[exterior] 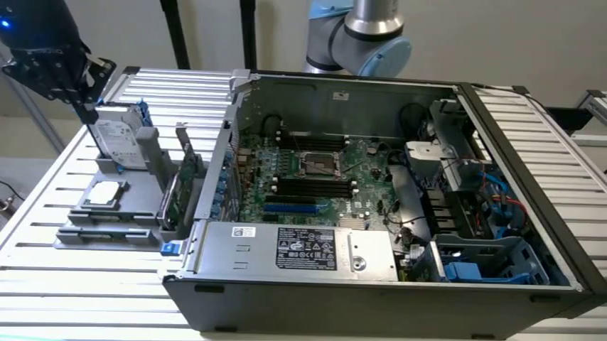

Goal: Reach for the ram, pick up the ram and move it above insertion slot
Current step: 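Reach for the ram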

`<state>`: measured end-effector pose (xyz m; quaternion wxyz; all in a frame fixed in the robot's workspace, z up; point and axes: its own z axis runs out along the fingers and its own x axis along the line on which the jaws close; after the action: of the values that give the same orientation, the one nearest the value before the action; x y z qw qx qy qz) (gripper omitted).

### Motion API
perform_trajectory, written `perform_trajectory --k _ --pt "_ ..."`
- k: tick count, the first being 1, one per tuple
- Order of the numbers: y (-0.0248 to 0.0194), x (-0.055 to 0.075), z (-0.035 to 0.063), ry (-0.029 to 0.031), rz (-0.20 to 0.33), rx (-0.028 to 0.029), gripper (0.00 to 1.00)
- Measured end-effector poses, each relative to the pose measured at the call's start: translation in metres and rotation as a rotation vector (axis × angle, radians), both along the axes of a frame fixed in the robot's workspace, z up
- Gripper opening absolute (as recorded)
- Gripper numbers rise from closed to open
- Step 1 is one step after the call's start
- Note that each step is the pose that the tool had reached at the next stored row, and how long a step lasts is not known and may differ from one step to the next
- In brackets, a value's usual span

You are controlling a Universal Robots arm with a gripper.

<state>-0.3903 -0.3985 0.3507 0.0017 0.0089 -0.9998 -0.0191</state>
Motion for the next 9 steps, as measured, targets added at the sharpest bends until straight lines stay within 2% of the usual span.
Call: perform_trajectory --k 9 --pt "-0.0354 0.004 -0.0018 0.0007 0.0 0.0 0.1"
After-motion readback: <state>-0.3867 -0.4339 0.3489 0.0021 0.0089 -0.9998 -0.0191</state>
